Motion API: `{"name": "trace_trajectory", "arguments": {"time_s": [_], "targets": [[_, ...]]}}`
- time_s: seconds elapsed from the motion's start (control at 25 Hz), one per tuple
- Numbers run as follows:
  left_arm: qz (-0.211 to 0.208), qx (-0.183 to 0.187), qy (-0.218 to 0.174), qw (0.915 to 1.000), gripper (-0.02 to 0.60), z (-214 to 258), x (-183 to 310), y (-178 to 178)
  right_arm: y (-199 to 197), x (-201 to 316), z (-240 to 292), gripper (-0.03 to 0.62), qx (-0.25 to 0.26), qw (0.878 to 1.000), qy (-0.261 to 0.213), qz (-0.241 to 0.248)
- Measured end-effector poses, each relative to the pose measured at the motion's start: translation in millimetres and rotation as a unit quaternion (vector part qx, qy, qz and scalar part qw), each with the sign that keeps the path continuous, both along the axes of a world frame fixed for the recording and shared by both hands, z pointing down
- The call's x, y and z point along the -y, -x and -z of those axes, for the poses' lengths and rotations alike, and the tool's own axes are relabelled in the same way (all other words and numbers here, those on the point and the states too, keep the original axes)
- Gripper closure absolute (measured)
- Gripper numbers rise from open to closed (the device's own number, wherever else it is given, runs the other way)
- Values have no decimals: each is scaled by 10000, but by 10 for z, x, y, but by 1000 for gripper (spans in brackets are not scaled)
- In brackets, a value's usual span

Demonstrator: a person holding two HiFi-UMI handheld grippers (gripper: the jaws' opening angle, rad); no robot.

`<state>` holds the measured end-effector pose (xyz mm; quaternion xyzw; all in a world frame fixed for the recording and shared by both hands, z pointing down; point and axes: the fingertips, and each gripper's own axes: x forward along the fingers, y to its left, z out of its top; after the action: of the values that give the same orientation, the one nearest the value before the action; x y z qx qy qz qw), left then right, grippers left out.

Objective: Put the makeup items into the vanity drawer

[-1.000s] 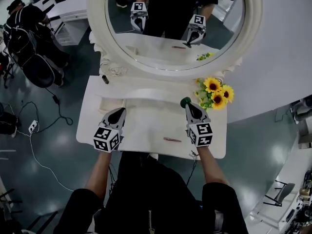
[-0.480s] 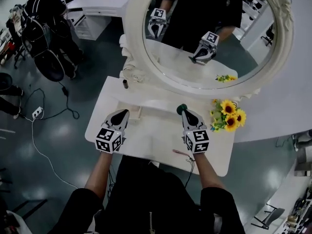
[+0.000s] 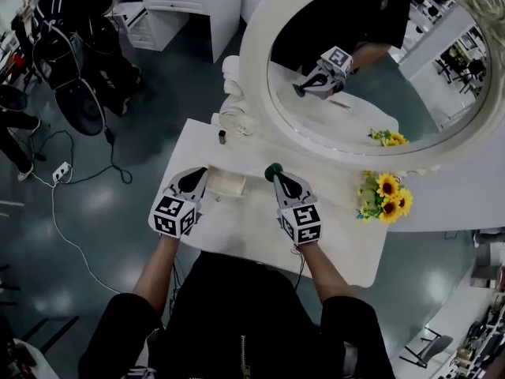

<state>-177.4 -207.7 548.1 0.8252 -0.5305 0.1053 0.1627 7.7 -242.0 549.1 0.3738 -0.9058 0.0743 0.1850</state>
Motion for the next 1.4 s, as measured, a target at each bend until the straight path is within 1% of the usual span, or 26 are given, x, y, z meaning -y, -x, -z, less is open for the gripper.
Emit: {"name": "trace_trajectory", "arguments": {"time_s": [0.2, 0.4, 0.6, 0.72, 0.84, 0.92, 0.96, 1.0, 1.12, 1.24, 1.28, 1.36, 1.4], "targets": [[-260, -52, 131, 9996, 560, -156, 182, 151, 510, -87, -260, 588, -295, 9988, 242, 299], [-462, -127, 177, 9987, 560, -233, 362, 268, 882, -180, -561, 586, -664, 9948, 474, 610], [-674, -162, 281, 9972, 560, -345, 392, 335, 1097, -326, -946, 586, -799, 9876, 1133, 741], [-802, -197, 336, 9960, 560, -397, 393, 352, 1159, -372, -1150, 586, -892, 9831, 1446, 677], [-905, -257, 383, 9948, 560, -445, 385, 340, 1167, -393, -1325, 583, -914, 9796, 1729, 462], [-965, -273, 418, 9941, 560, -478, 378, 331, 1152, -392, -1438, 568, -797, 9761, 2010, 242], [-990, -267, 428, 9938, 560, -488, 380, 329, 1145, -382, -1485, 548, -733, 9745, 2117, 153], [-1010, -258, 431, 9936, 560, -492, 385, 324, 1134, -371, -1517, 542, -701, 9736, 2172, 87], [-1021, -277, 424, 9935, 560, -475, 374, 258, 1054, -384, -1525, 525, -604, 9740, 2184, -54], [-1013, -257, 389, 9938, 560, -440, 351, 181, 986, -425, -1386, 531, -398, 9795, 1972, -54], [-1008, -242, 372, 9939, 560, -420, 360, 154, 954, -422, -1314, 542, -344, 9817, 1872, -36], [-985, -229, 344, 9943, 560, -371, 359, 83, 861, -430, -1168, 588, -215, 9844, 1749, -4], [-971, -221, 332, 9945, 560, -347, 346, 43, 804, -438, -1098, 589, -134, 9853, 1706, 8]]}}
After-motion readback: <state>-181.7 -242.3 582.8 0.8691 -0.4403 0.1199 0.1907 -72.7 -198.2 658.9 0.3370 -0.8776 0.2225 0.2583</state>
